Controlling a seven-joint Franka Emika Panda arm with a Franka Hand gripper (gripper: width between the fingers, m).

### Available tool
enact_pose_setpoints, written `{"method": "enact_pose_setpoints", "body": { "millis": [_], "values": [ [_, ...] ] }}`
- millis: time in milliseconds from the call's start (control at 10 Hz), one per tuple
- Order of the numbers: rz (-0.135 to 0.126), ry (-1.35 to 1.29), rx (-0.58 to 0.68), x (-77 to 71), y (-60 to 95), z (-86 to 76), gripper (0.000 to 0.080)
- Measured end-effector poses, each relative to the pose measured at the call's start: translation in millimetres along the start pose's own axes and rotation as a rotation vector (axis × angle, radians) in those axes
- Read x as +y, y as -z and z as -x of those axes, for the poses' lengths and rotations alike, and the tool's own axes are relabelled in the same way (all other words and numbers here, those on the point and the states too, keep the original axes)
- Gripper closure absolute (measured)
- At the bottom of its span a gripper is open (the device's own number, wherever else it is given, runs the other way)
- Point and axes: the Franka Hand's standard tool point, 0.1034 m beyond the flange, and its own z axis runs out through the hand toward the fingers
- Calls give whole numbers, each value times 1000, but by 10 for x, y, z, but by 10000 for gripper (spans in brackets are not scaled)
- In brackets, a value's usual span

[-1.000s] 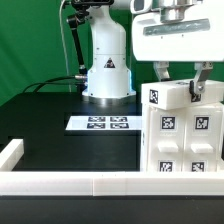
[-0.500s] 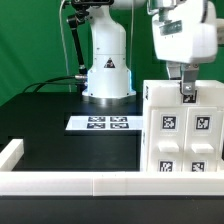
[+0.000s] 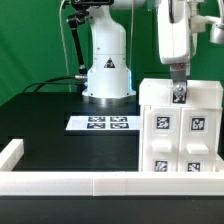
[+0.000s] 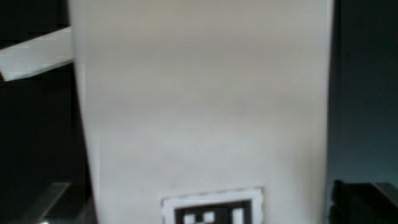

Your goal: Assemble cabinet

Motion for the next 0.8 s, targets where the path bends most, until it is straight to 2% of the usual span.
{"method": "enact_pose_setpoints", "body": {
  "millis": [100, 200, 300, 500, 800],
  "values": [
    [2, 21, -3, 8, -7, 13, 64],
    [2, 26, -4, 11, -9, 18, 64],
    [3, 29, -6, 16, -8, 28, 13],
    [-2, 29, -26, 30, 65, 113, 4],
    [-28, 33, -69, -2, 305, 278, 2]
  ]
}}
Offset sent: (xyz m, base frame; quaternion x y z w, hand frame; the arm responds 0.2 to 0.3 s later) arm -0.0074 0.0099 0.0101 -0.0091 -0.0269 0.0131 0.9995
